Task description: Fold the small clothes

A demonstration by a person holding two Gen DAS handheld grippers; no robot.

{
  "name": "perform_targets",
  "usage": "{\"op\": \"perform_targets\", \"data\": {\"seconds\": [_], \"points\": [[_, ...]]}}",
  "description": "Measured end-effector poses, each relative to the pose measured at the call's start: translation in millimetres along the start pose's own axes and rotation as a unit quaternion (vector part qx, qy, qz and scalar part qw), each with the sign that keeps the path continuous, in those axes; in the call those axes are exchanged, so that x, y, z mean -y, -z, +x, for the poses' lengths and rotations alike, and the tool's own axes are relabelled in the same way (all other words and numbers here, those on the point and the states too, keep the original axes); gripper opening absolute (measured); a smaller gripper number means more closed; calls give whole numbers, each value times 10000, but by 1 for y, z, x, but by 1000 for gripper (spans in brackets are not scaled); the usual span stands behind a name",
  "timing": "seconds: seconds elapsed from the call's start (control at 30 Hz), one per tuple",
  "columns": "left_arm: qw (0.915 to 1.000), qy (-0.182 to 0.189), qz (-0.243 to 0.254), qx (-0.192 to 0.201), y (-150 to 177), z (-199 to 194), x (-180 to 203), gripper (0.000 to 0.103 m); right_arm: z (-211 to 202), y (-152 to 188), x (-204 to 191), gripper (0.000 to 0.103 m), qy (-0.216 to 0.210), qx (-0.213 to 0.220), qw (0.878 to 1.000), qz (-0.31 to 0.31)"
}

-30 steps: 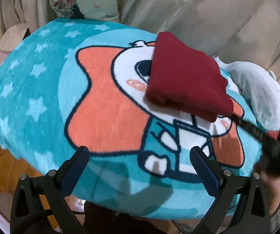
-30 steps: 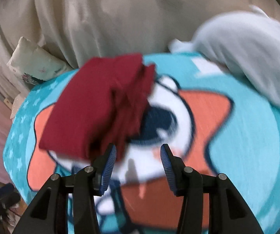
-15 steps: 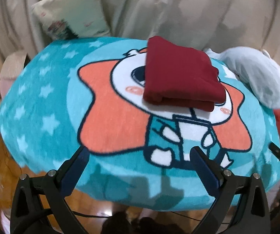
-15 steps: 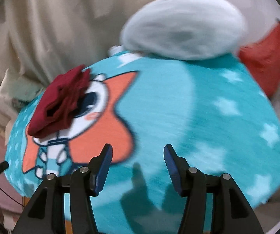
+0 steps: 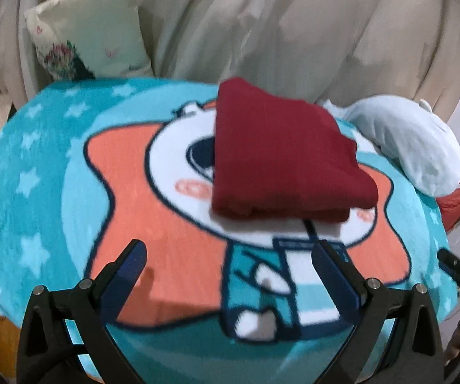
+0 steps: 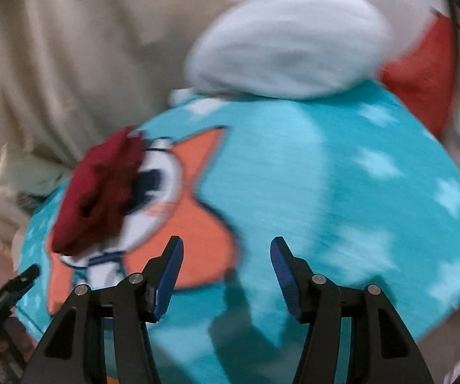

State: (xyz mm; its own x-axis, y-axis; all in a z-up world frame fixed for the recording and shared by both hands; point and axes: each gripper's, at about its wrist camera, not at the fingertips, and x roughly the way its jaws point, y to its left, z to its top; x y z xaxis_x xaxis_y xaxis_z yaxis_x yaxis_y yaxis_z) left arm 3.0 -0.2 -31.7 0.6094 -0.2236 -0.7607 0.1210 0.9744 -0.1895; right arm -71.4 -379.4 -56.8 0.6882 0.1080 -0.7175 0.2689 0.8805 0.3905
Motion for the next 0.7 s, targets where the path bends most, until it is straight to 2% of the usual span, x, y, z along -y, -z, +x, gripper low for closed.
{"op": "perform_targets", "data": {"seconds": [0.1,0.27,0.47,0.57,0.7], "points": [[9994,-15,62,339,-6,1,-5,103,16,-5,-43,61,-274,-24,9988,-402],[9967,-205,238,742,-7,6,-9,103,51,-6,-84,61,-368,-60,9950,-928],[9891,-621,412,1272,6,2,-8,103,78,2,-103,61,-606,159,9919,-1101],[9855,-748,372,1480,12,-4,-4,103,75,11,-103,61,-795,312,9911,-1024],[9834,-743,286,1629,26,-15,5,103,63,33,-102,61,-792,475,9885,-1197]]}}
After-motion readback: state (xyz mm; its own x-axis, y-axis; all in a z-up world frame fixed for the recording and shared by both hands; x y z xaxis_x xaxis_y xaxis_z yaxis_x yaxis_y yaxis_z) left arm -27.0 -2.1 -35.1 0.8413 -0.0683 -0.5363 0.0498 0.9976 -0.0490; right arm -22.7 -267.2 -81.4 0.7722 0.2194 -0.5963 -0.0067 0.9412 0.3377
